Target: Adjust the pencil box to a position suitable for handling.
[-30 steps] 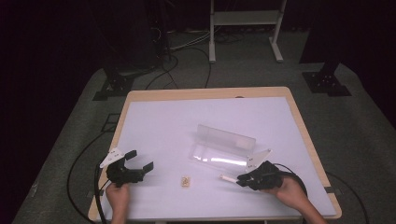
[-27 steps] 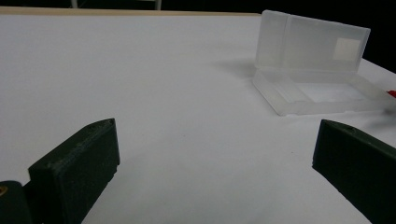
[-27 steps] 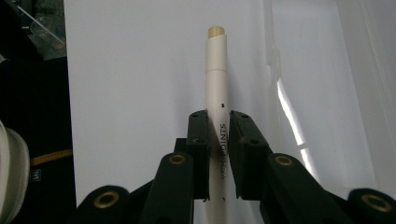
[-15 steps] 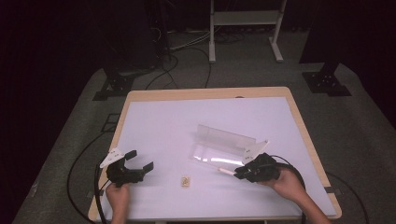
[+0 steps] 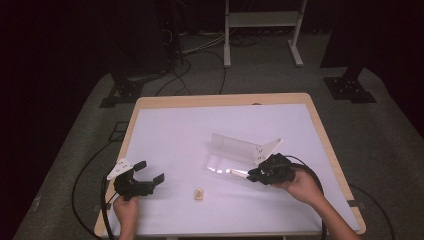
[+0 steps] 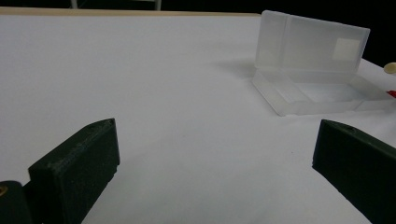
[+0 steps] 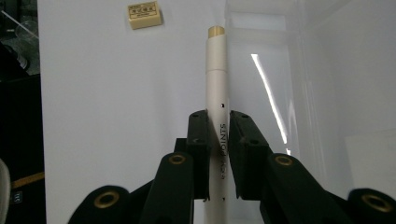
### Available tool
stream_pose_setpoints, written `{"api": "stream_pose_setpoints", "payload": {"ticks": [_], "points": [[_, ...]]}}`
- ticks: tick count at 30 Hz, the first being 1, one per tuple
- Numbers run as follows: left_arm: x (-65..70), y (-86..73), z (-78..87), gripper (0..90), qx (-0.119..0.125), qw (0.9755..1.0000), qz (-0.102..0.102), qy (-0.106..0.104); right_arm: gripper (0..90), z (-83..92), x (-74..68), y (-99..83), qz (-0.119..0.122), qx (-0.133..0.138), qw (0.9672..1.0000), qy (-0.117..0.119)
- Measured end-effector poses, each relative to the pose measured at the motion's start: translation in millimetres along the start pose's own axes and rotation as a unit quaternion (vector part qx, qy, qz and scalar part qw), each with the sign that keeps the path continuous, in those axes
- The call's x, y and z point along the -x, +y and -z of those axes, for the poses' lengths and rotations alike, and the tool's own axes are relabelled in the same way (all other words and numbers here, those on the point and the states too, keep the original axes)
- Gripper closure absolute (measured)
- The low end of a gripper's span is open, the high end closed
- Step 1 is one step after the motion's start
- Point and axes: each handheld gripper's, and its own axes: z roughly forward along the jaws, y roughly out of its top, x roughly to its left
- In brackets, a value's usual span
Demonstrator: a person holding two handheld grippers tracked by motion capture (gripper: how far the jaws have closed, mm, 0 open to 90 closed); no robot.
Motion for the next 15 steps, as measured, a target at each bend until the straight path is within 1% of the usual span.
{"api": "stream_pose_setpoints", "payload": {"ticks": [15], "points": [[-0.1, -0.1, -0.1, 0.0, 0.001, 1.0, 0.0, 0.0, 78.0, -5.4, 12.6, 17.3, 0.0, -0.005, 1.0, -0.007]]}}
